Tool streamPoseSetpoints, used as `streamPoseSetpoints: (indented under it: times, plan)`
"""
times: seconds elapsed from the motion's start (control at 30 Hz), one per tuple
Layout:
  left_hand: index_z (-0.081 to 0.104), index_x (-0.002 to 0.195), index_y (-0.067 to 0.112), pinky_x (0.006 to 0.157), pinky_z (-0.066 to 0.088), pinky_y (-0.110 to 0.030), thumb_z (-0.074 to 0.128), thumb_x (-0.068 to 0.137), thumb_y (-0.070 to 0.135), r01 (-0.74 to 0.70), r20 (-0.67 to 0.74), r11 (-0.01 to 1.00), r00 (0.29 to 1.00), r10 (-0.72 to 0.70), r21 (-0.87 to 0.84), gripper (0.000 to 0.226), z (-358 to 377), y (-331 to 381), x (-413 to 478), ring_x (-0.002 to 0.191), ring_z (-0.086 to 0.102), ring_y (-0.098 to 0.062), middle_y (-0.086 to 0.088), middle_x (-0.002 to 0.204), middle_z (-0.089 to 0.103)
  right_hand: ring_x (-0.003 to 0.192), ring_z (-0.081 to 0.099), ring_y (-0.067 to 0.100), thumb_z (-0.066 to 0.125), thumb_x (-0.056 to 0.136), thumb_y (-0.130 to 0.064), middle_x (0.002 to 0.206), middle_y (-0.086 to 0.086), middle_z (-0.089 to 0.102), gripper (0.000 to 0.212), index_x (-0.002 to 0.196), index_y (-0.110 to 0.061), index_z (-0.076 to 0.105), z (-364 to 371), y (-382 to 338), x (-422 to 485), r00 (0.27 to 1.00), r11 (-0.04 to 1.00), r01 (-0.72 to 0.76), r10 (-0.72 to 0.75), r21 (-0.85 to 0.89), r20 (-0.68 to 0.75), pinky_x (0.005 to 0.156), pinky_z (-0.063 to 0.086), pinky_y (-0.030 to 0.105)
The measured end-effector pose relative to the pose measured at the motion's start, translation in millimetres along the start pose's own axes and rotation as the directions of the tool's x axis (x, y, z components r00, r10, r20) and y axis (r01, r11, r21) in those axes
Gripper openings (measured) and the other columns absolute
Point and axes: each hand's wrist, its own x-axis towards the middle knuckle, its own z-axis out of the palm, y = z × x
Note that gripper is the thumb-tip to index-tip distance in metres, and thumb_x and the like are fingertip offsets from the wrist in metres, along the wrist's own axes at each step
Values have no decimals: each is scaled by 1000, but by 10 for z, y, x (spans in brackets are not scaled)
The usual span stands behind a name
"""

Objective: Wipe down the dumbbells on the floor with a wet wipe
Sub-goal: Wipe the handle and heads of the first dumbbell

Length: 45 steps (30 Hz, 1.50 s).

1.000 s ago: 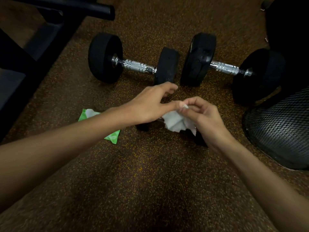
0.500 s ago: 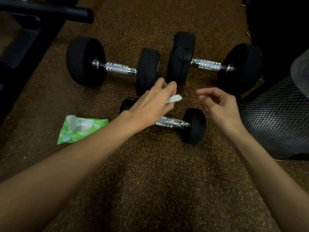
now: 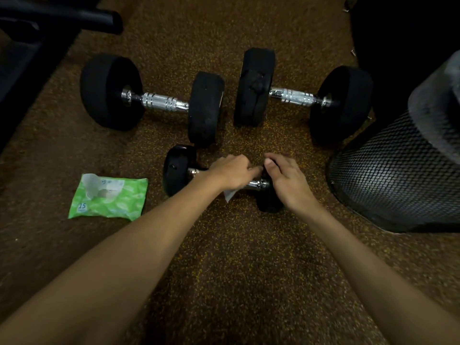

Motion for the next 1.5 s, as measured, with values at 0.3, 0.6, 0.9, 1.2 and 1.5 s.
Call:
streamPoseSetpoints:
  times: [0.3,0.6,0.9,1.2,1.5]
  plan:
    - [64,118,27,75,37,-21,47,97,33,-159,104,986,981,165,-56,27,-306,-256,-110,93,58,-10,7,93,62,122,41,14,37,100,-36,132,3,44,37,134,-25,48,40,38,-43,998,998,50,-49,30,-31,91,22,12]
    - [64,86,23,70,42,-28,47,96,38,-144,101,987,983,150,-72,25,-68,-4,103,86,60,-20,1,79,62,120,41,15,36,101,-35,130,5,44,37,135,-24,48,24,44,-23,998,998,54,-53,39,-27,81,21,9]
    - [53,129,32,91,49,-35,50,95,17,-382,-99,924,918,383,28,37,1,-338,-348,112,59,-18,1,121,63,112,40,10,36,101,-36,126,3,42,37,135,-25,48,16,33,-43,999,997,54,-53,58,-12,84,23,11]
    - [67,98,27,81,45,-33,42,98,39,-247,-148,968,960,237,-47,27,63,-2,-290,101,62,-23,0,92,65,121,42,16,37,101,-35,129,6,45,37,134,-24,49,10,30,1,999,998,41,-41,40,-17,82,20,8]
    - [72,85,21,97,47,-34,68,82,38,-344,-268,922,918,291,-178,17,130,-252,-344,111,60,-9,3,120,66,118,44,15,40,100,-35,128,5,46,35,131,-25,52,25,40,23,999,998,34,-32,59,-33,80,23,9]
